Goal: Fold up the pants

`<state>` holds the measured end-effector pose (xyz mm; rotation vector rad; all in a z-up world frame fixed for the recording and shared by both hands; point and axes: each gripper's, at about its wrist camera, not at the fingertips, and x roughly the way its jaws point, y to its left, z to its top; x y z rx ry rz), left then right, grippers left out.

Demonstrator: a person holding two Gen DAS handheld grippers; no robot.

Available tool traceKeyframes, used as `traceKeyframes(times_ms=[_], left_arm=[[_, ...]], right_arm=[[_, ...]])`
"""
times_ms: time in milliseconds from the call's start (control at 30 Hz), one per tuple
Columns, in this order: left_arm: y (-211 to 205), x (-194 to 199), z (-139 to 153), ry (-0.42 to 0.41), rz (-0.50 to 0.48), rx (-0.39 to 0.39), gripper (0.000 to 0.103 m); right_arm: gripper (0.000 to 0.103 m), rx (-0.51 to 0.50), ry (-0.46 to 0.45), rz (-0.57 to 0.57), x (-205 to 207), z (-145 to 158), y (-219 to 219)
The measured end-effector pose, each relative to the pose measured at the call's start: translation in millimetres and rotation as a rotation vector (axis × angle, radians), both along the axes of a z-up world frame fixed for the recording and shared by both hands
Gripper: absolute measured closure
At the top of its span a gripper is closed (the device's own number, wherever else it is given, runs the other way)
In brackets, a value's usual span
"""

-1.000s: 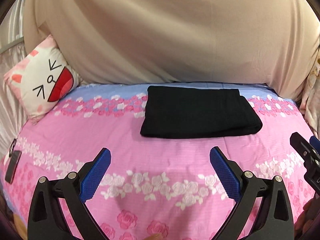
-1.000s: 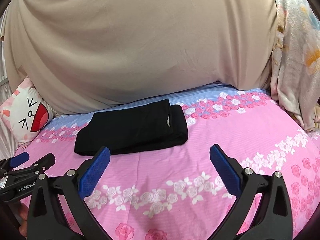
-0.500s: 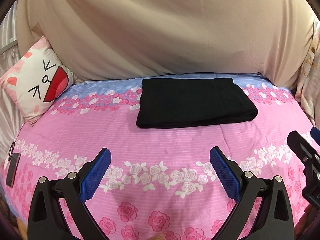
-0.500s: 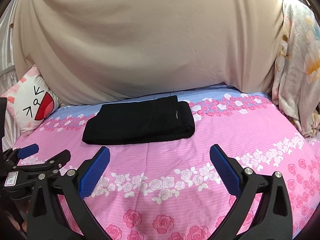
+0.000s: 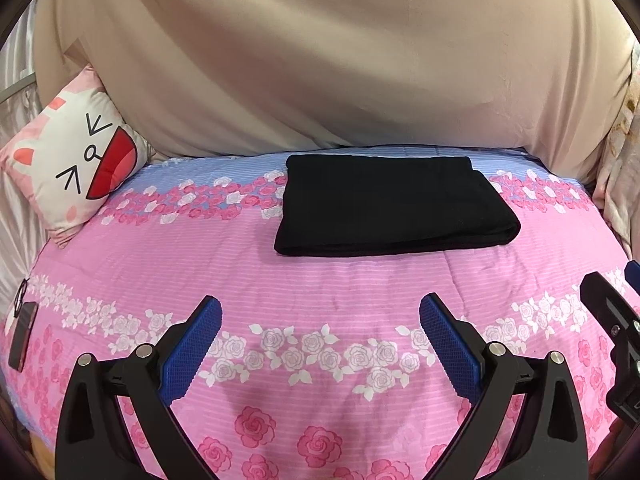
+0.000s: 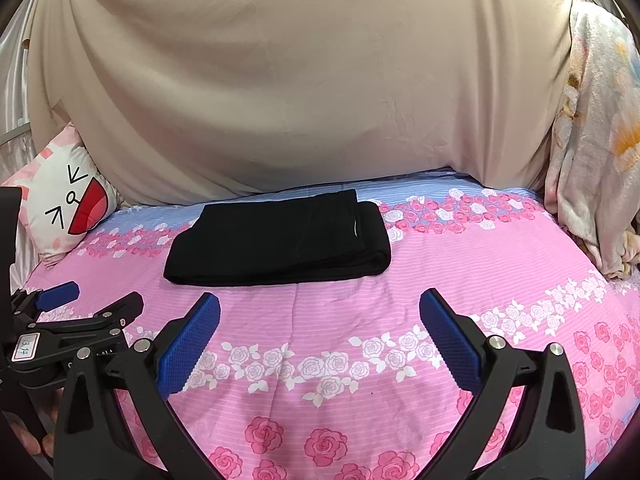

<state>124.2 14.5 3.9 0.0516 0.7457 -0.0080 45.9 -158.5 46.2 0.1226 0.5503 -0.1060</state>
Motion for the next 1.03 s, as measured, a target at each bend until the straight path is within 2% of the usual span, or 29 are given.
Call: traceKeyframes(times_ms=[433,667,800,900,1033], left_arm=[[-0.3,0.8,-0.6,-0.005,-0.01,-0.005,0.005],[4.7,3.7,-0.9,-0.007,-0.025,-0.085,0.005],[-0.4,2.4,1.1,-0.045,0.01,-0.01,0.005],[1.6,4.5,1.4,-0.011,0.008,-0.003,0.006],[0.1,-0.6,2.3,-0.02,0.005,0.027,0.006]], right_arm=[[0.005,-0.008,0.008,0.006,0.8,-2.6,4.3],[0.005,-0.008,0.017,0.002,0.1,-4.9,5.9],[0.005,-0.006,0.021,-0.001,-0.5,-6.0,3.6],[0.005,-0.004,0.021,-0.003,-0.7,-6.6,1.3],[0.005,-0.002,0.026,0.0,0.1,-8.8,-0.4]])
